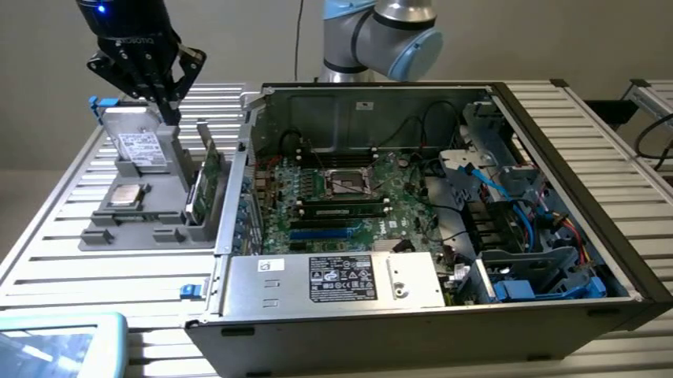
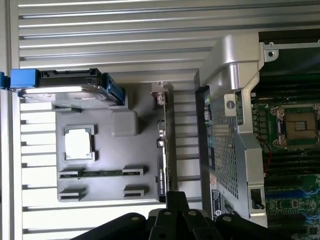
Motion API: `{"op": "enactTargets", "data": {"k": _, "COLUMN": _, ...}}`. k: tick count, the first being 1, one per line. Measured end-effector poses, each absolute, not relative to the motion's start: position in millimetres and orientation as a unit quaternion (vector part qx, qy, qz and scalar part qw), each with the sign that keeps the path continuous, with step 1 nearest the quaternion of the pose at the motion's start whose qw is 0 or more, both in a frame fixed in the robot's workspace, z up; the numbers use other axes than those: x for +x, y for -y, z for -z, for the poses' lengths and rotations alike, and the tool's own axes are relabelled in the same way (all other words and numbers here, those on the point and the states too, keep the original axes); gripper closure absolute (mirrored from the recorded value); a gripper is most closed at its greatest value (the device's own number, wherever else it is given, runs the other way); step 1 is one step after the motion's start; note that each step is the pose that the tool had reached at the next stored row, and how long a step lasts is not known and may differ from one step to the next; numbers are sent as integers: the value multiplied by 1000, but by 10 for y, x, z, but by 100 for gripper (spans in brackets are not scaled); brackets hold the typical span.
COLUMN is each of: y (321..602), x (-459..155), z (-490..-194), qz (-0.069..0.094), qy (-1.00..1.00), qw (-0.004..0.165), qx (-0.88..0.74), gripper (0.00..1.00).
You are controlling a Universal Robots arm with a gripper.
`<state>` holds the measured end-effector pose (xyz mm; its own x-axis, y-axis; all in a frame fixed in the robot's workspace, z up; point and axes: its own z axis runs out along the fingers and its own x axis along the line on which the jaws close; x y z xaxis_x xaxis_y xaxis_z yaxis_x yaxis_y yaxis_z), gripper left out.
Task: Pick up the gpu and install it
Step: 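Reach for the gpu, then pick up the gpu and move the gpu toward the slot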
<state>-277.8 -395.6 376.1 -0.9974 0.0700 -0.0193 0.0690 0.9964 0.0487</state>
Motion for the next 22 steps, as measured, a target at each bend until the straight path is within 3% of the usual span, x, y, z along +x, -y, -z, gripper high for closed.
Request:
{"op": "enactTargets", "data": {"k": 17, "y": 3956, "x": -2828, "z": -3740, "qz": -24, "qy": -999, "qw": 10, "qx": 35, "gripper": 89}}
{"op": "enactTargets", "data": {"k": 22, "y": 3956, "x": -2828, "z": -3740, "qz": -24, "qy": -999, "qw": 10, "qx": 35, "gripper": 76}}
